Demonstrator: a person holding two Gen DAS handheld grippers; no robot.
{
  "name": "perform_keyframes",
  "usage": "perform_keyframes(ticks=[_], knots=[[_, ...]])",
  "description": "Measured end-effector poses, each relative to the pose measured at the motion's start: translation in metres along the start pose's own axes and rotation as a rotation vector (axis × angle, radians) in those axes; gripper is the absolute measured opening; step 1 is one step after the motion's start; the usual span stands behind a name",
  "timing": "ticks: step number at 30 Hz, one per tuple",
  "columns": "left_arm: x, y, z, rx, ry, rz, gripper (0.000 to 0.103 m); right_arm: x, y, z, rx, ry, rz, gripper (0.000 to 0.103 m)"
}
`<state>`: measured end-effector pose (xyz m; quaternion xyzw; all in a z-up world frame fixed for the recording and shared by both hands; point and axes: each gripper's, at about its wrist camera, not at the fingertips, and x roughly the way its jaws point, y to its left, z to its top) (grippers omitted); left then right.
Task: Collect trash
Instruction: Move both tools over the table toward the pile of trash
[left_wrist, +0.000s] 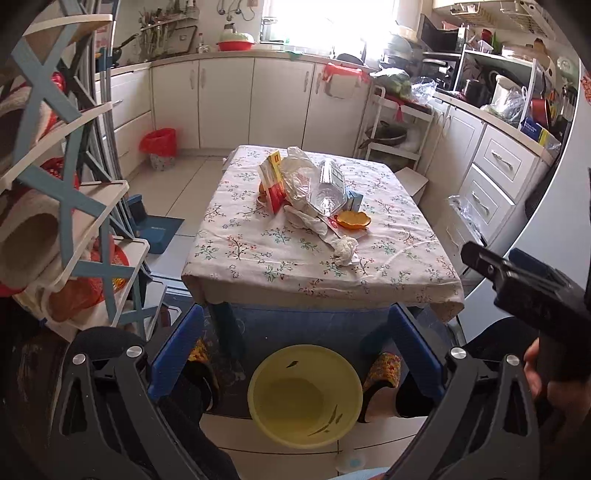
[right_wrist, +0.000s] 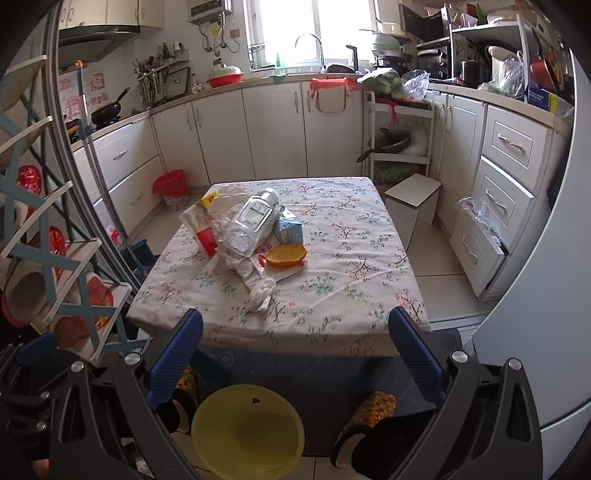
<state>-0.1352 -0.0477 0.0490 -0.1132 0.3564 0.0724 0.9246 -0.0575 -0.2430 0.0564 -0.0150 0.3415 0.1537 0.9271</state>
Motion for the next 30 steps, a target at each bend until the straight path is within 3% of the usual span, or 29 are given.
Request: perform_keyframes(ticks=[14,30], knots=[[-0.039,-0.003,0.007,-0.002,-0.002,0.027,0.096,-0.046,0.009,-0.015,-0.02,-0.075,-0.013,0.096],[-0.018,0.001,0.015,0.009,-0.002,0.044,0.096,-0.027,0.004,-0.011,-0.023,-0.07,0.024,0.096]])
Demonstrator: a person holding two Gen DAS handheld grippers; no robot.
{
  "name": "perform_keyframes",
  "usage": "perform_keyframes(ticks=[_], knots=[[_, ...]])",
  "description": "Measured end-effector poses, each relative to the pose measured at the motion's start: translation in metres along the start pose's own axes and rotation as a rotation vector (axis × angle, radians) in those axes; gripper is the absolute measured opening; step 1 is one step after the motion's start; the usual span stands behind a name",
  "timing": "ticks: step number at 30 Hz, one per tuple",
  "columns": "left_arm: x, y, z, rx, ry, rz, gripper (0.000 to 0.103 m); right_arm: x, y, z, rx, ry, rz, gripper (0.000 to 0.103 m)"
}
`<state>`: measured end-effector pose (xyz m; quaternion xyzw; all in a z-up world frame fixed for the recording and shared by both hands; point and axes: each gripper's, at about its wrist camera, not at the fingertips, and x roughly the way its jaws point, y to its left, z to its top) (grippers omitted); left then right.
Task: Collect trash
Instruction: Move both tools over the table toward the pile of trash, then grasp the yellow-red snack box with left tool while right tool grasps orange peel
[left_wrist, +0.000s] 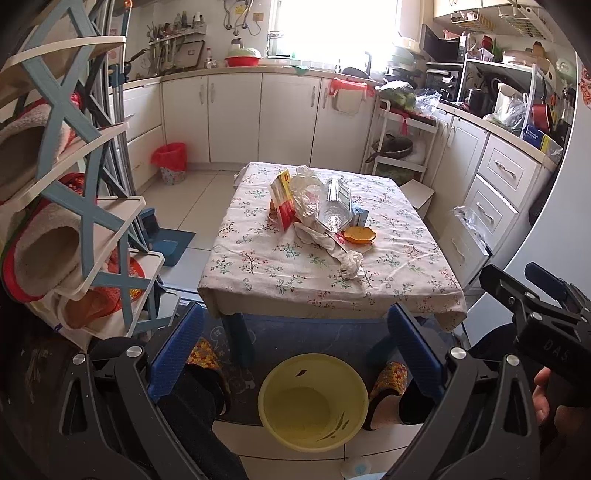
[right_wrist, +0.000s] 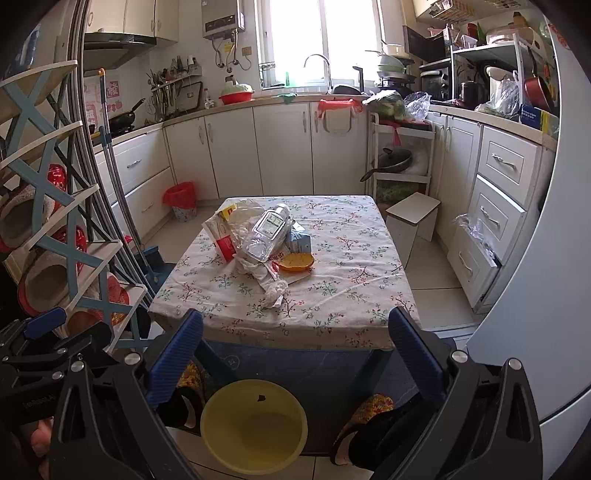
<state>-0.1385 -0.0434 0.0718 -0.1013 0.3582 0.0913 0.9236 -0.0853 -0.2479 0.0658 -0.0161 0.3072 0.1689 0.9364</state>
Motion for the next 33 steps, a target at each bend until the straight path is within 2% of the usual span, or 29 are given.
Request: perform_keyframes(ticks=[11,17,25,33], knots=[[0.066,-0.002,0.03,0.024,0.022,0.01,0.096,0.061,-0.011,0.025,0.001,0.01,0.027,0.096],[0.11,-0.001,0.051,0.034,0.044,-0.019,0.096,0.102,-0.019,0.037,0.014,0.034,0.057,0.096],[0.157,0.007,0.074,0.038,0.059,-0.025,0.096,0.149,-0.027,0.044,0.017,0.084,0.074,0.096],[0.193,0.015,0.084,0.063,0.063,-0.007,0.096,0.186,-0.044,0.039,0.101,0.169,0.132,0.096]])
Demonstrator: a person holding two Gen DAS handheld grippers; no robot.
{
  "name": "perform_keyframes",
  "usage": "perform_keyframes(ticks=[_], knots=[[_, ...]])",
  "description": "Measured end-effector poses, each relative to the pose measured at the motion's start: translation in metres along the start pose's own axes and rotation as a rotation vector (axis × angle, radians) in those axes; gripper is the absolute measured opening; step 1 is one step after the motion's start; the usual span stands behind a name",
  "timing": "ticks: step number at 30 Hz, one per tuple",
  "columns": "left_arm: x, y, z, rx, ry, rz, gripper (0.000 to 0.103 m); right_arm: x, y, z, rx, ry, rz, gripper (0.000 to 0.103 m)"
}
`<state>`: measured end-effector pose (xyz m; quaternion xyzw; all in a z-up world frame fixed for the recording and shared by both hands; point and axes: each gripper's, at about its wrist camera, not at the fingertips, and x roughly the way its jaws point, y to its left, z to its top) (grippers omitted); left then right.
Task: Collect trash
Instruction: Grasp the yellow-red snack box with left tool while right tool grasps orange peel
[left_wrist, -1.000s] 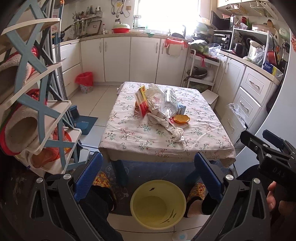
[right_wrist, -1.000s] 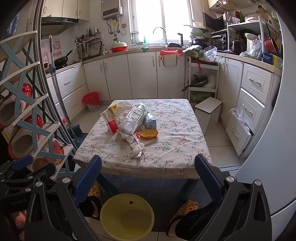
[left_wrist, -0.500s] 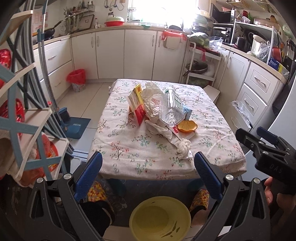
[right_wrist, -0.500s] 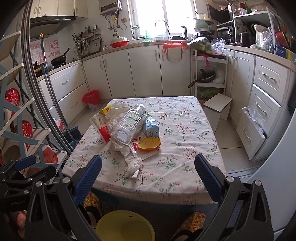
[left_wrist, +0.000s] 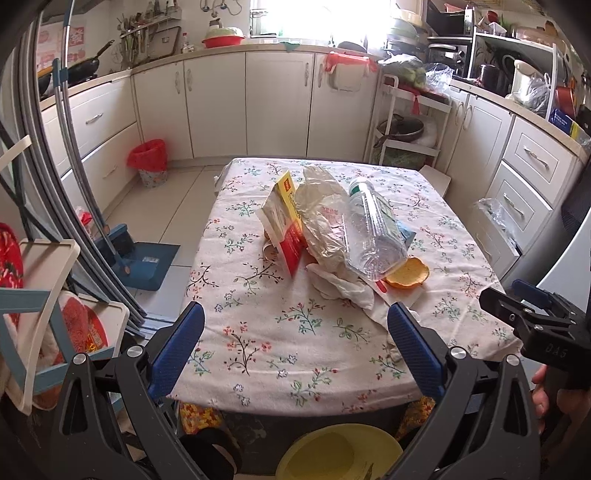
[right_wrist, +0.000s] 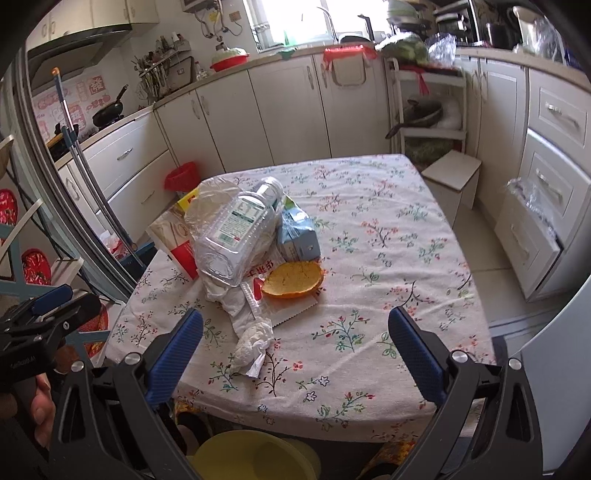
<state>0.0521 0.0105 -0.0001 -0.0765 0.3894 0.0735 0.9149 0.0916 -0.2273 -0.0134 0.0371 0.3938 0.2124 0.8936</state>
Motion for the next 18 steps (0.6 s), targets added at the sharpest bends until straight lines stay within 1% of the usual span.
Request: perform_keyframes(ticks=[5,8,9,11,16,18], knots=[[0.019,0.008,0.005,-0.034,0.028,-0.018,0.096,0.019,-0.007,0.004,0.028,0.054,0.051,0.095],[0.028,0.013,0.011,-0.061,0.029,-0.04,0.096,0.035,-0.016,0.008,0.072,0.099,0.082,0.089],[0.031,0.014,0.013,-0.066,0.028,-0.042,0.096,0.041,-0.019,0.01,0.085,0.114,0.084,0.084],[0.039,0.016,0.019,-0.075,0.024,-0.048,0.096,0.051,-0.023,0.012,0.102,0.135,0.087,0.08],[0.061,0.022,0.039,-0.08,0.025,-0.028,0.096,0.077,-0.033,0.021,0.137,0.191,0.093,0.069],[0.07,0.025,0.046,-0.088,0.031,-0.02,0.096,0.086,-0.035,0.023,0.148,0.208,0.096,0.067]])
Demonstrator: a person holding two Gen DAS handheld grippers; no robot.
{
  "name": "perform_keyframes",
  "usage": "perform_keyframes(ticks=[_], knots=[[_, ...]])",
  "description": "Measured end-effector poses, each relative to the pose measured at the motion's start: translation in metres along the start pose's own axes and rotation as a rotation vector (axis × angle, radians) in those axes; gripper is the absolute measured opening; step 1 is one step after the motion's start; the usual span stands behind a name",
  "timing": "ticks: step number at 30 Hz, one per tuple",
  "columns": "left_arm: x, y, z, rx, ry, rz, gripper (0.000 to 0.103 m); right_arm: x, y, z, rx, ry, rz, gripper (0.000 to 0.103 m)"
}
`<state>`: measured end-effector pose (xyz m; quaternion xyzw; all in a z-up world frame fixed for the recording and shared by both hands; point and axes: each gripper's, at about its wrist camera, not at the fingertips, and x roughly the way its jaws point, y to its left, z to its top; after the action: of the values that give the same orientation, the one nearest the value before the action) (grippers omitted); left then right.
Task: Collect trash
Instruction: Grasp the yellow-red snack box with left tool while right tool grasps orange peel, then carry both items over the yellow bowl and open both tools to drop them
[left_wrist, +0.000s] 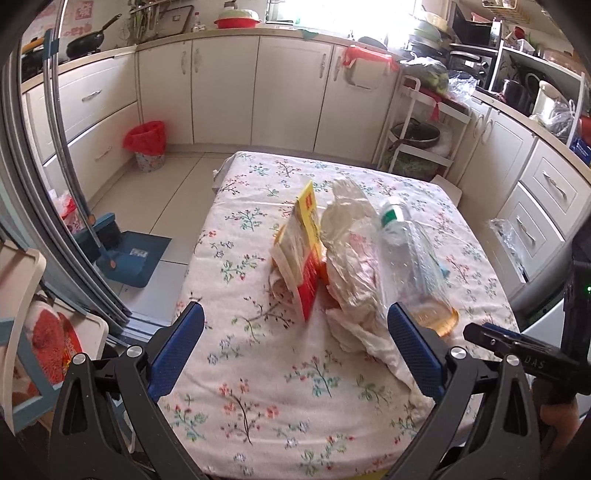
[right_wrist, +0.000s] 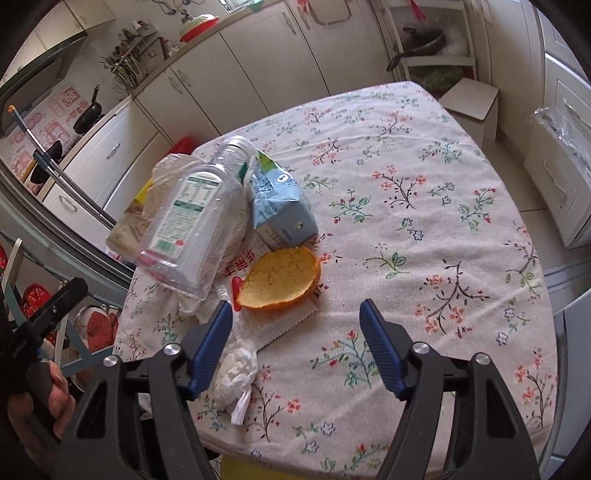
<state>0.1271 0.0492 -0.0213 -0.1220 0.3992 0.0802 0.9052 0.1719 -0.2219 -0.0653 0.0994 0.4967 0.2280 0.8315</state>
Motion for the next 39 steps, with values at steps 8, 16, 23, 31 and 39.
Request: perform_keyframes(ticks=[8,16,23,31,39], knots=[[0.027,-0.005,0.017,0.016,0.009,0.029,0.096,0.029,-0.008,0.013,0.043,0.061,0.032,0.053],[0.053,0.009,0.031,-0.04,0.038,0.027,0.075,0.035,-0.016,0.021,0.085,0.064,0.066,0.043],[0.064,0.016,0.037,-0.081,0.045,-0.061,0.04,0.041,-0.022,0.026,0.098,0.069,0.085,0.028],[0.055,0.021,0.039,-0.088,0.014,-0.094,0.004,0.037,-0.021,0.028,0.106,0.043,0.12,0.009],[0.027,0.029,0.04,-0.083,-0.071,-0.06,0.003,0.006,-0.022,0.032,0.078,-0.071,0.112,0.008]])
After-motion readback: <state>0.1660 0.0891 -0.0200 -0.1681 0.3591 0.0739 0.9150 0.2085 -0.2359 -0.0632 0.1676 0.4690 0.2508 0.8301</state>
